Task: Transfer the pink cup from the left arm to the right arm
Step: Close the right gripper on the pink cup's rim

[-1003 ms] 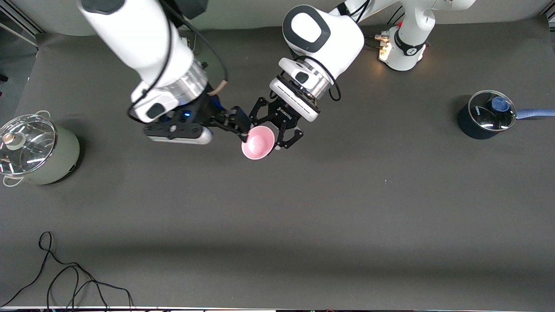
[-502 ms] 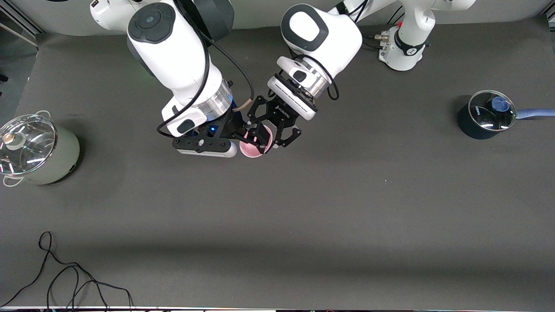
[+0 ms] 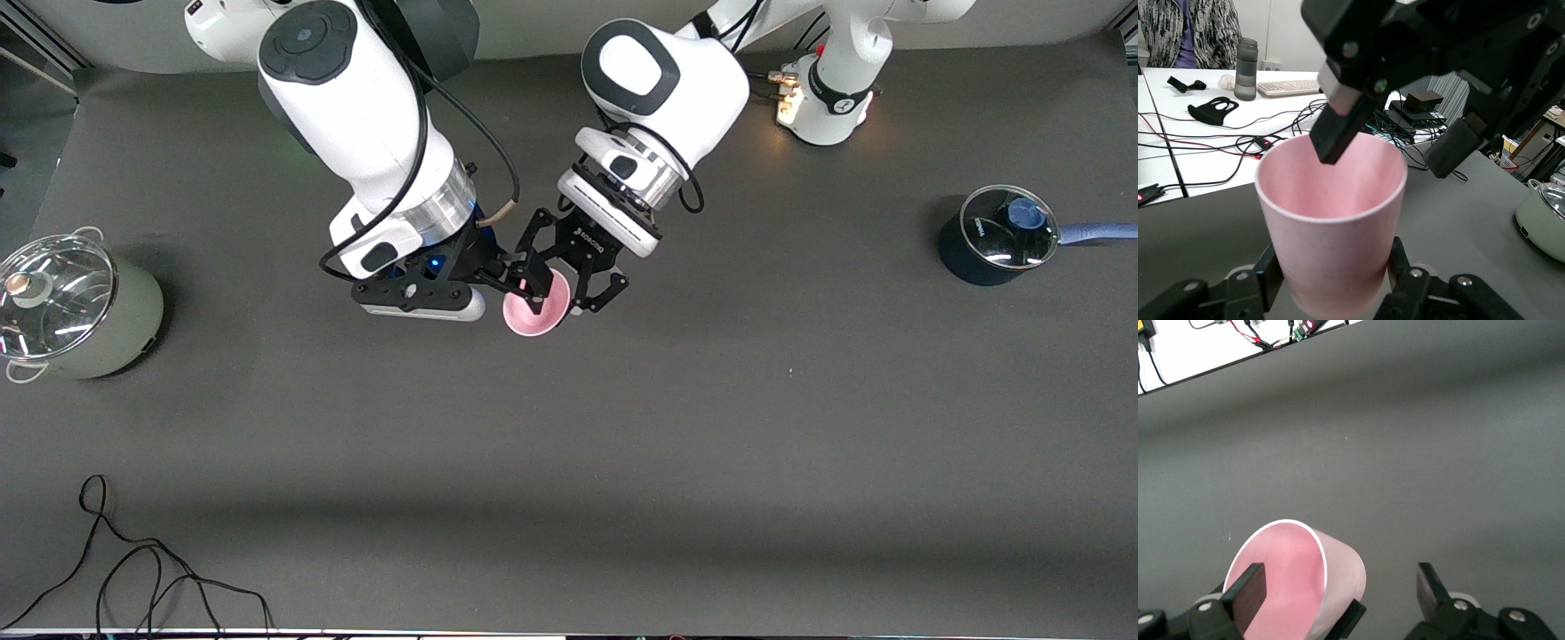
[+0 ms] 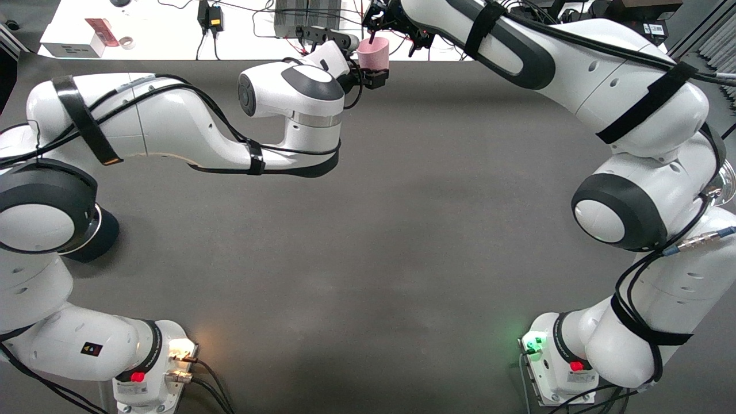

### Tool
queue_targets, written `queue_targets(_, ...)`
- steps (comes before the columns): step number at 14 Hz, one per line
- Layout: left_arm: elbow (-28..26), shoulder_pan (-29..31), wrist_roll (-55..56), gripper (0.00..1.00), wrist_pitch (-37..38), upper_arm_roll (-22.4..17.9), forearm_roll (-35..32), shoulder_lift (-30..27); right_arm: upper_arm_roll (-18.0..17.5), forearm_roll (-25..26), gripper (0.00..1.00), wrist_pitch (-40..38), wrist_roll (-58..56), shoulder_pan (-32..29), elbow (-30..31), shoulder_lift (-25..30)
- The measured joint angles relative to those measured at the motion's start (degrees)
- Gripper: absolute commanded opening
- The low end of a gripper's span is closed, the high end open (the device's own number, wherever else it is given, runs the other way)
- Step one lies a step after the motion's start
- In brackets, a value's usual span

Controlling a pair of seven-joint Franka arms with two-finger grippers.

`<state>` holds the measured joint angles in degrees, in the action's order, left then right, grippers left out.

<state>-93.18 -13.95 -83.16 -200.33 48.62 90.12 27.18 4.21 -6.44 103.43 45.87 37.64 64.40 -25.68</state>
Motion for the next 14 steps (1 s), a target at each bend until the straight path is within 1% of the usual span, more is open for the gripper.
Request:
queue_targets(2, 0.0, 0.0, 0.0, 0.30, 0.0, 0.0, 0.0, 0.0, 0.0, 0.0, 0.98, -1.2, 0.0, 0.0, 0.0, -0.1)
queue_targets(3, 0.0, 0.0, 0.0, 0.30, 0.0, 0.0, 0.0, 0.0, 0.0, 0.0, 0.93, -1.3, 0.0, 0.0, 0.1, -0.1)
queue_targets(4, 0.0, 0.0, 0.0, 0.30, 0.0, 0.0, 0.0, 0.0, 0.0, 0.0, 0.80, -1.4, 0.0, 0.0, 0.1, -0.2)
queue_targets(5, 0.0, 0.0, 0.0, 0.30, 0.0, 0.0, 0.0, 0.0, 0.0, 0.0, 0.60, -1.4, 0.0, 0.0, 0.1, -0.4)
queue_targets(6, 0.0, 0.0, 0.0, 0.30, 0.0, 0.0, 0.0, 0.0, 0.0, 0.0, 0.22, -1.5, 0.0, 0.0, 0.1, -0.8)
queue_targets(7, 0.0, 0.0, 0.0, 0.30, 0.0, 0.0, 0.0, 0.0, 0.0, 0.0, 0.00, -1.5, 0.0, 0.0, 0.1, -1.1)
queue_targets(12, -0.1, -0.5, 0.0, 0.31, 0.1, 0.0, 0.0, 0.1, 0.0, 0.0, 0.00, -1.3, 0.0, 0.1, 0.0, -1.8)
queue_targets(13, -0.1, -0.6, -0.3, 0.35, 0.1, 0.0, -0.2, 0.1, -0.1, 0.1, 0.00, -1.5, -0.1, 0.1, -0.1, -1.7)
queue_targets(14, -0.1, -0.6, -0.6, 0.45, 0.1, 0.0, -0.5, 0.1, 0.0, 0.1, 0.00, -1.5, -0.1, 0.1, -0.1, -1.7)
